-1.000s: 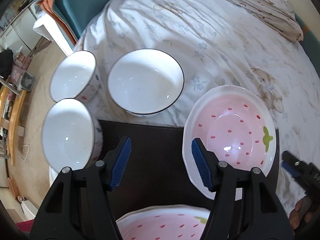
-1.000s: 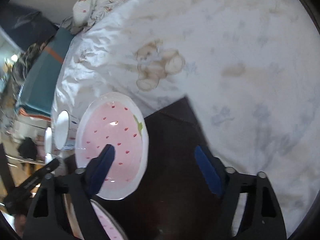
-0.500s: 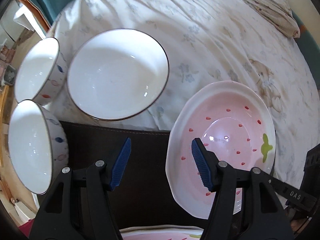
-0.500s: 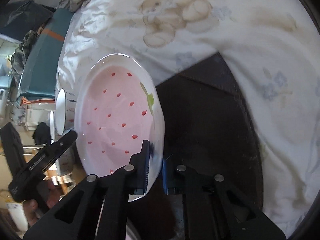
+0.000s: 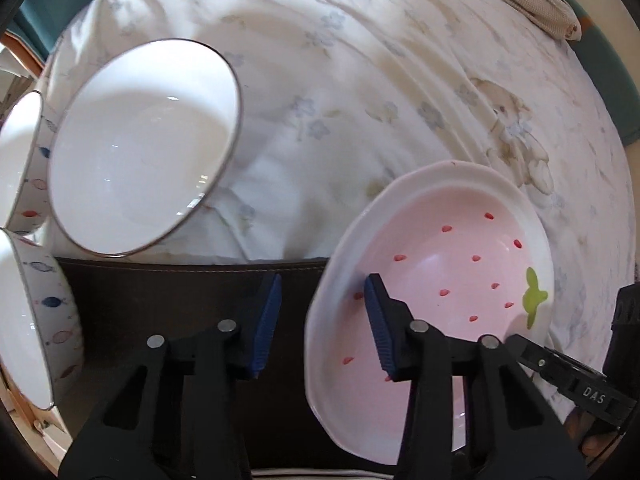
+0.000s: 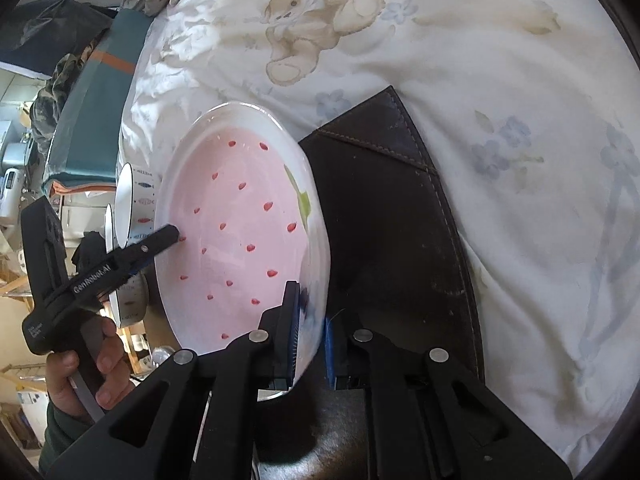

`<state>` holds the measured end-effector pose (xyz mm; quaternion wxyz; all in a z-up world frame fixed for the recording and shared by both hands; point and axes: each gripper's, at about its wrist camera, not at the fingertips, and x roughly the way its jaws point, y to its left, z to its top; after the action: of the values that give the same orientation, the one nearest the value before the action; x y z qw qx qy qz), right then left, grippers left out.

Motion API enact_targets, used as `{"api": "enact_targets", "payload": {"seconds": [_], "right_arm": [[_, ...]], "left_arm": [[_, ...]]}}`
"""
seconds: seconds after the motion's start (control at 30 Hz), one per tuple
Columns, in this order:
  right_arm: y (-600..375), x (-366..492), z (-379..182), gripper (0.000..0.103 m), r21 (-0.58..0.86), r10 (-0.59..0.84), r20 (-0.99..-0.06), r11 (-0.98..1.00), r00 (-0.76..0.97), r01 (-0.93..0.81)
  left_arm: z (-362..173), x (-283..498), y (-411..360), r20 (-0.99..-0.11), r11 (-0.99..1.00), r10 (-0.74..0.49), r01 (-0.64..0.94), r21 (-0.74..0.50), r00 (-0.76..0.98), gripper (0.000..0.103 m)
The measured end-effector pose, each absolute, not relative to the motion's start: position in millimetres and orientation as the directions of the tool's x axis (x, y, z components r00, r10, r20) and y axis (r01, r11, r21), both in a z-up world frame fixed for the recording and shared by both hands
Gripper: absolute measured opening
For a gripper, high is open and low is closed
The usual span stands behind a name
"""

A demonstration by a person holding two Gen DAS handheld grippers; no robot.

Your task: Organize plates and bowls

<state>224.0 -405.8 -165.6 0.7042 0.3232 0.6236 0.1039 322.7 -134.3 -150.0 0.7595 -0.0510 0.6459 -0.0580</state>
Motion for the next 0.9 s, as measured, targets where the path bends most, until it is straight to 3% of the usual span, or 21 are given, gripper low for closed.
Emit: {"api": "enact_targets", "payload": {"seconds": [0.07, 0.27, 0.47, 0.53, 0.9], "right_arm": [[-404, 226, -165, 0.015, 0.576, 0.538, -0.817, 0.775, 0.205, 0.261], [-405, 229, -167, 0.015, 0.580, 0.539, -0.815, 0.763, 0.215, 0.284], [-392, 231, -152, 0.017, 0.489, 0.440, -0.866, 0.846, 0.239, 0.213], [-397, 231, -150, 0.015, 0.514, 0.460, -0.851, 0.828, 0.253, 0.225], [-395, 225, -122, 0.012, 0.526, 0.467, -0.829, 0.839, 0.307, 0.142]], "left_arm": [[-151, 323, -139, -0.974, 0.987, -0.160, 0.032, -0.157, 0.162, 0.029], [-151, 325, -147, -0.976, 0.990, -0.139, 0.039, -0.135, 0.169, 0.031], [-148, 315, -143, -0.969, 0.984, -0.174, 0.053, -0.167, 0.173, 0.027], [-142, 313, -138, -0.963, 0.982, -0.190, 0.047, -0.185, 0.191, 0.023], [-114, 297, -132, -0.951, 0.983, -0.185, 0.055, -0.177, 0.247, 0.023]]}}
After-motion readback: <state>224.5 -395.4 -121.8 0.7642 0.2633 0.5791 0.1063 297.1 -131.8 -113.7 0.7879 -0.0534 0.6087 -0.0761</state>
